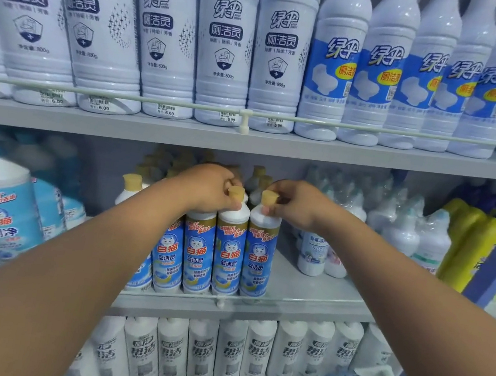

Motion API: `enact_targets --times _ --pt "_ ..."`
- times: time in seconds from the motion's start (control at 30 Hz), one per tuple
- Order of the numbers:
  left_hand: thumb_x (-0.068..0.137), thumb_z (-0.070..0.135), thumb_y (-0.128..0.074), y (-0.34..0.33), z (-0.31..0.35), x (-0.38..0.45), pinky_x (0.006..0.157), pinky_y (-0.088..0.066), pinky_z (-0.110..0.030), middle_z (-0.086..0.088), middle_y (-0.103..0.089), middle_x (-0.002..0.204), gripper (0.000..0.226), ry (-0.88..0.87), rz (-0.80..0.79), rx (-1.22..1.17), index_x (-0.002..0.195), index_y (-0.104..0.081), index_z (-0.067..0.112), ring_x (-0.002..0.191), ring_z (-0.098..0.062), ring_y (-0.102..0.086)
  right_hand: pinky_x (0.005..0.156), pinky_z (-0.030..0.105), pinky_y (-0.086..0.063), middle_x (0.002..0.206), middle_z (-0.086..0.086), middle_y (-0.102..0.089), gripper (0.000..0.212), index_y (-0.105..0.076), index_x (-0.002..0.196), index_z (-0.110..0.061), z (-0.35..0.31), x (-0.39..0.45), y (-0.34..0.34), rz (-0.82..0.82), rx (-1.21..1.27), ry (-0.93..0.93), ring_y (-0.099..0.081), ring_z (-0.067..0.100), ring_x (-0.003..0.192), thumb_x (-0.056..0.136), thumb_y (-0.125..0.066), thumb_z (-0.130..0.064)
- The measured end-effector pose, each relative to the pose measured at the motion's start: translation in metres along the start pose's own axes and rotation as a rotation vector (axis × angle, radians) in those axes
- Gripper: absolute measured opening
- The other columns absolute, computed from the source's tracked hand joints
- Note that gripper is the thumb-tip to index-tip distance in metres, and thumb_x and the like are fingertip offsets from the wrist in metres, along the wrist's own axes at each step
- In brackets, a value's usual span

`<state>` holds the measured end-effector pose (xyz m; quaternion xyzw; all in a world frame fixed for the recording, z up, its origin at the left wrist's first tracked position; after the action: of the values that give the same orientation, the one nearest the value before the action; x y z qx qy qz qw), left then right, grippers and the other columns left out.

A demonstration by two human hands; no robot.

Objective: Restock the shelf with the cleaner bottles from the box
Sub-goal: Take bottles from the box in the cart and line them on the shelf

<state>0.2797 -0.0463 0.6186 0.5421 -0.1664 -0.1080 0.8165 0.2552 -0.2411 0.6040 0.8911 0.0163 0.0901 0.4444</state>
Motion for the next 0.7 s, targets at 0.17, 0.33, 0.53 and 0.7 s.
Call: enact_targets --times 0.17,0.33,0.53,0.7 --pt "0.083 0.038 -0.076 -0.001 0.002 -0.004 0.086 -0.05 -0.03 0.004 -0.067 0.112 0.04 0.02 0.013 -0.022 0.12 -0.065 0.025 0.098 -0.016 -0.061 0.071 0.017 -0.045 0.108 -0.005 -0.068 0.04 -0.064 0.126 -0.02 0.006 0.002 -0.002 -0.011 -0.007 0.048 -0.064 0.013 0.096 0.089 -0.075 -0.031" --pt "0.081 0.05 -0.073 0.004 -0.003 -0.002 0.076 -0.05 -0.026 0.014 -0.069 0.098 0.027 0.02 0.014 -0.097 0.104 -0.069 0.036 0.092 -0.008 -0.062 0.086 0.024 -0.05 0.118 -0.008 -0.07 0.054 -0.063 0.131 -0.023 0.001 0.004 0.011 -0.041 0.068 0.08 -0.066 0.011 0.106 0.084 -0.076 -0.046" --pt "0.095 0.062 -0.047 0.018 0.0 0.013 0.077 -0.043 -0.029 0.0 -0.064 0.107 0.039 0.188 0.003 -0.047 0.108 -0.065 0.03 0.09 -0.02 -0.054 0.071 0.011 -0.036 0.114 -0.009 -0.06 0.031 -0.066 0.124 -0.026 -0.011 0.023 0.033 0.06 -0.123 0.083 -0.05 0.009 0.098 0.1 -0.055 -0.042" --pt "0.095 0.051 -0.055 0.013 -0.003 0.034 0.08 -0.052 -0.034 -0.002 -0.071 0.106 0.033 0.083 -0.056 -0.105 0.108 -0.069 0.024 0.093 -0.024 -0.067 0.087 0.019 -0.035 0.133 -0.005 -0.06 0.042 -0.063 0.132 -0.029 -0.01 0.048 0.024 -0.018 -0.202 0.022 -0.054 0.013 0.11 0.096 -0.059 -0.05"
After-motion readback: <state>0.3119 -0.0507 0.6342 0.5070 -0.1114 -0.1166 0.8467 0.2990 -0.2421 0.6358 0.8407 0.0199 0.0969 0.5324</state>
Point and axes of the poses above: each hand's wrist, its own x-axis towards the middle knuckle, its own y-axis out of the back of the hand, z = x × y, the point moved 3 cm from there along x, towards the middle knuckle
